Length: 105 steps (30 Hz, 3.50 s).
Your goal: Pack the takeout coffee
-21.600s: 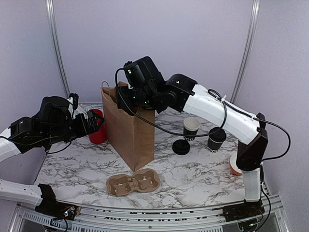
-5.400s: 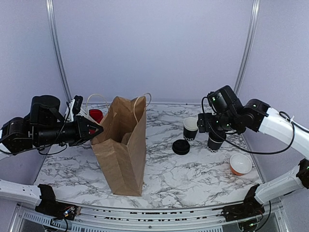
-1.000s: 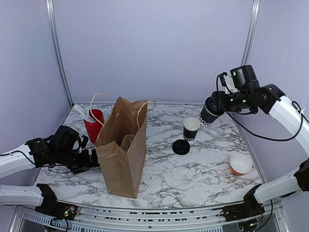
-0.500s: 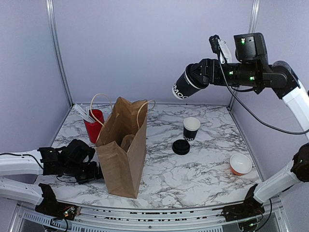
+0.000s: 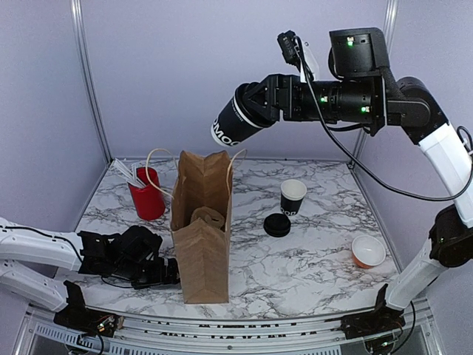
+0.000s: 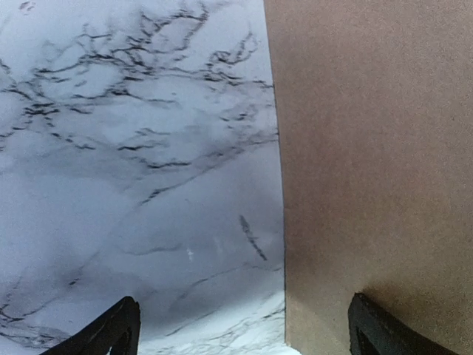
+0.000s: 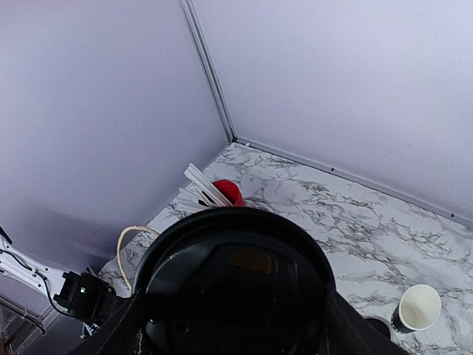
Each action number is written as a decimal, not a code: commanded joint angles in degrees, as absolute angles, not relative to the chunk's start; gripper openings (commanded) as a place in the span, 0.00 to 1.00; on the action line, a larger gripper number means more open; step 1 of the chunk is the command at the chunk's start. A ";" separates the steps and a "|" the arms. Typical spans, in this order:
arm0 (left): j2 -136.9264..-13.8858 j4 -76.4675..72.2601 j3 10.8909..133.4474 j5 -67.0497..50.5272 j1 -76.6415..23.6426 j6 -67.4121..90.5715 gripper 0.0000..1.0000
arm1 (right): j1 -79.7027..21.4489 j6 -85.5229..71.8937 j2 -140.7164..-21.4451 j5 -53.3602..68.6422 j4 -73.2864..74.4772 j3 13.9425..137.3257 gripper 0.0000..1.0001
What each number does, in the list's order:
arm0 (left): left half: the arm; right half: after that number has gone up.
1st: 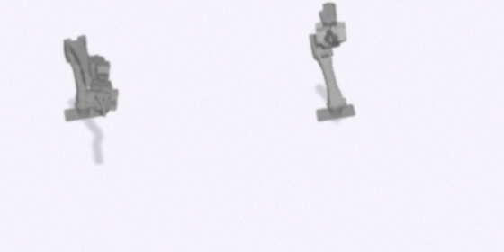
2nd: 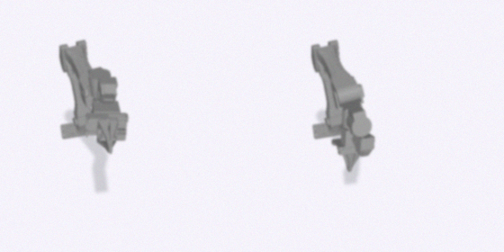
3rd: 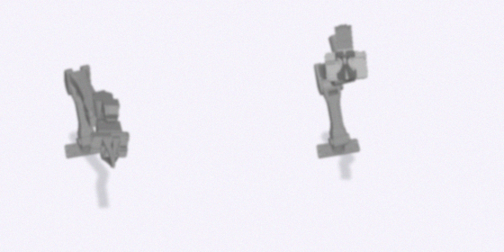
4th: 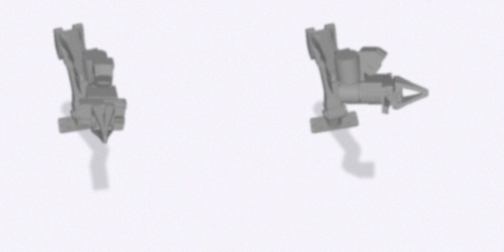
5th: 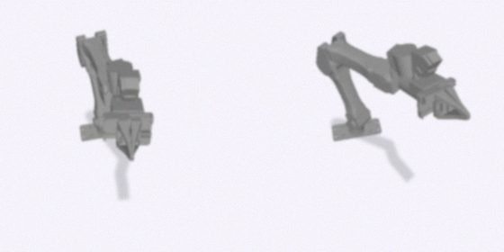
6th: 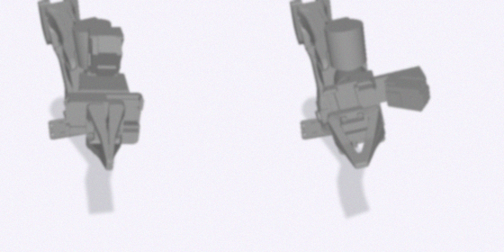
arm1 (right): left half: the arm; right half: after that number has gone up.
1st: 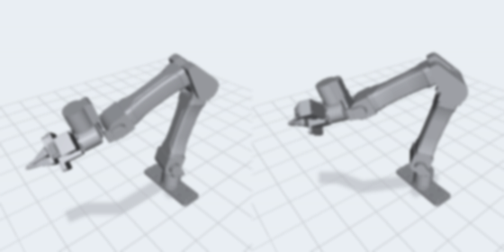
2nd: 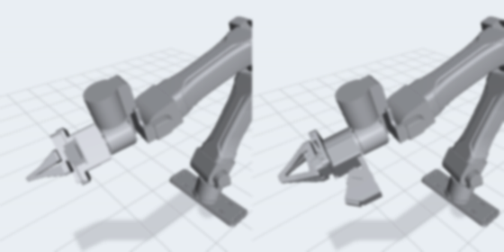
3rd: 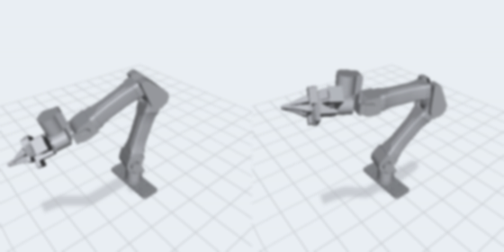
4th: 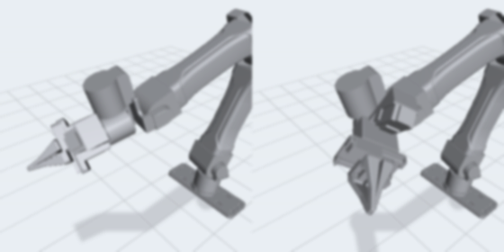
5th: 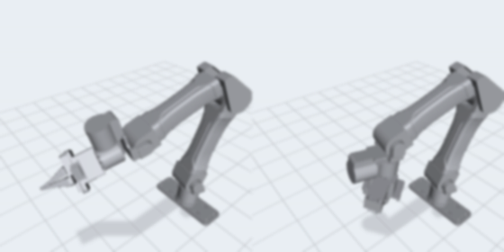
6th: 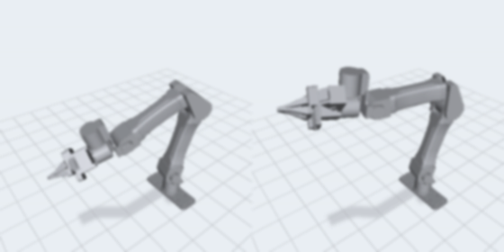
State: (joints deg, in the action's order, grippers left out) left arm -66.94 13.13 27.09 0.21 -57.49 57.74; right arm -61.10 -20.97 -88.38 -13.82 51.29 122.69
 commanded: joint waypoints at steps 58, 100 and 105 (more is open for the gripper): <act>-57.66 8.61 44.89 11.36 -68.91 51.67 0.91 | -64.63 -23.15 -100.69 -15.39 63.63 117.20 0.60; -61.69 9.86 65.33 20.17 -68.91 45.48 0.16 | -63.90 -22.29 -103.26 -15.03 63.64 118.29 0.59; -60.36 10.53 64.78 19.46 -68.92 45.51 0.00 | -63.68 -22.02 -103.76 -14.70 63.79 119.01 0.59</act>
